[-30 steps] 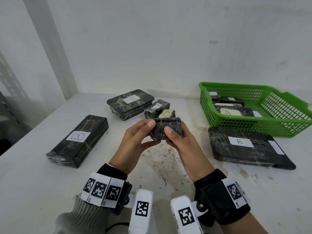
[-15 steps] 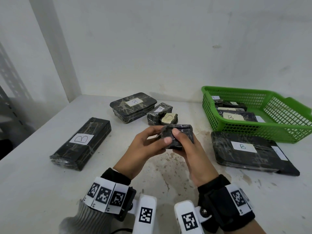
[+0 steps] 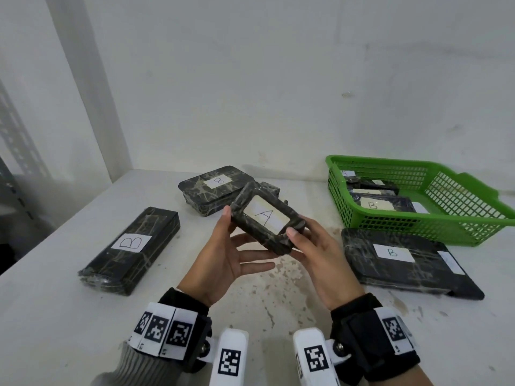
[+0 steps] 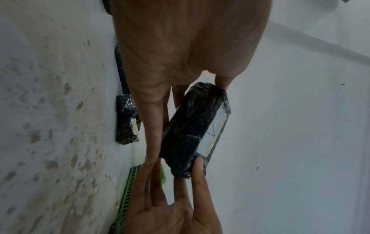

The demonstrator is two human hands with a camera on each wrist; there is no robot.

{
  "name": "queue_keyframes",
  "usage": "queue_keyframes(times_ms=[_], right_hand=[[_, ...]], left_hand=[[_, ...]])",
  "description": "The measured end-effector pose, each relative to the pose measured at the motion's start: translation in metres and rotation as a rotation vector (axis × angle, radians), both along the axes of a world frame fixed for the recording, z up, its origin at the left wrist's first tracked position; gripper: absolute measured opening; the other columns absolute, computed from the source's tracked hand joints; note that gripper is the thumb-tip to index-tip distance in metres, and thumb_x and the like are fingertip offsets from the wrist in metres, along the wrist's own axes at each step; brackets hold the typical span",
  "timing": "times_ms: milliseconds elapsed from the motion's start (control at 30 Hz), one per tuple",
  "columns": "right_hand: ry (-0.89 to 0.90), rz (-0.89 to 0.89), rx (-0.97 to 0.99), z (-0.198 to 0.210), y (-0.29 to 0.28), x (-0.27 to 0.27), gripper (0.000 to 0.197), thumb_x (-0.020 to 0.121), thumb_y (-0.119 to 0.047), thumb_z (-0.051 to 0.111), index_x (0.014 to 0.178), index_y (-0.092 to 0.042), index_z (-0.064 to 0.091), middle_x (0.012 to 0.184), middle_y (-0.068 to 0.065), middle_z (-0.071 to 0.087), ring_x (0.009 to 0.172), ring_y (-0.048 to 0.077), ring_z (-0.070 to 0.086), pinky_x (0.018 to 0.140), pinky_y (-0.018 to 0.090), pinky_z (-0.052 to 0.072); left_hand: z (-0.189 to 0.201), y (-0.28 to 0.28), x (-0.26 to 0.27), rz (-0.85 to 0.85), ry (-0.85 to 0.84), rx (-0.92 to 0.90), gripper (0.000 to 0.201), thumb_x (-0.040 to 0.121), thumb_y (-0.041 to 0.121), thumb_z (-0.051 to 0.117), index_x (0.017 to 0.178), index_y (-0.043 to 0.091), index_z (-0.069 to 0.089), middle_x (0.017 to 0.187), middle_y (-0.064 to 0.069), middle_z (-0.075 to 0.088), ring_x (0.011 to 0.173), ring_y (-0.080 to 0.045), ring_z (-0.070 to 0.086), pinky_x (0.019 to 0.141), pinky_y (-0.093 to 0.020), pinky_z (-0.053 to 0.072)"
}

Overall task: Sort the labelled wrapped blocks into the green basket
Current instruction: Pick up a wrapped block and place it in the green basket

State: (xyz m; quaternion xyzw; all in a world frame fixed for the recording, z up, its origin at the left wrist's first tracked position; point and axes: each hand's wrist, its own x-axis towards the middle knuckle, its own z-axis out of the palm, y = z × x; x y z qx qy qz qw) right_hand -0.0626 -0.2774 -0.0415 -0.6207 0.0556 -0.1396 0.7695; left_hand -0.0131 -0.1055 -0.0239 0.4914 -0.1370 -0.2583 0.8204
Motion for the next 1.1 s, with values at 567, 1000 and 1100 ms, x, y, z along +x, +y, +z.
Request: queue_keyframes(times_ms=[567, 1000, 1100], right_hand=[[-0.012, -0.243, -0.113, 0.078, -0.084, -0.021, 0.015, 0.089, -0.006, 0.067, 0.103, -0.01, 0.071, 0.086, 0.005, 0.075, 0.071, 0.009, 0.071, 0.058, 0.021, 0.054], [0.136, -0.519, -0.123, 0.139, -0.245, 0.005, 0.021, 0.086, -0.007, 0.071, 0.103, 0.005, 0.064, 0.1, 0.018, 0.07, 0.071, 0.025, 0.069, 0.052, 0.027, 0.059], [0.254, -0.58, -0.178, 0.15, -0.289, 0.029, 0.019, 0.086, -0.005, 0.072, 0.098, 0.006, 0.061, 0.1, 0.02, 0.065, 0.069, 0.027, 0.063, 0.04, 0.024, 0.053]], left_hand=[[0.02, -0.108, -0.017, 0.015, 0.104, -0.12, 0.064, 0.095, 0.06, 0.03, 0.125, 0.011, 0.059, 0.102, -0.021, 0.073, 0.087, -0.036, 0.073, 0.067, -0.041, 0.062], [0.021, -0.211, 0.031, 0.265, -0.174, 0.283, 0.037, 0.095, 0.023, 0.06, 0.131, 0.019, 0.05, 0.14, -0.011, 0.048, 0.125, -0.025, 0.047, 0.093, -0.035, 0.036], [0.018, -0.223, 0.043, 0.208, -0.135, 0.344, 0.051, 0.098, 0.023, 0.057, 0.145, 0.023, 0.04, 0.151, -0.011, 0.036, 0.135, -0.031, 0.038, 0.094, -0.042, 0.037]])
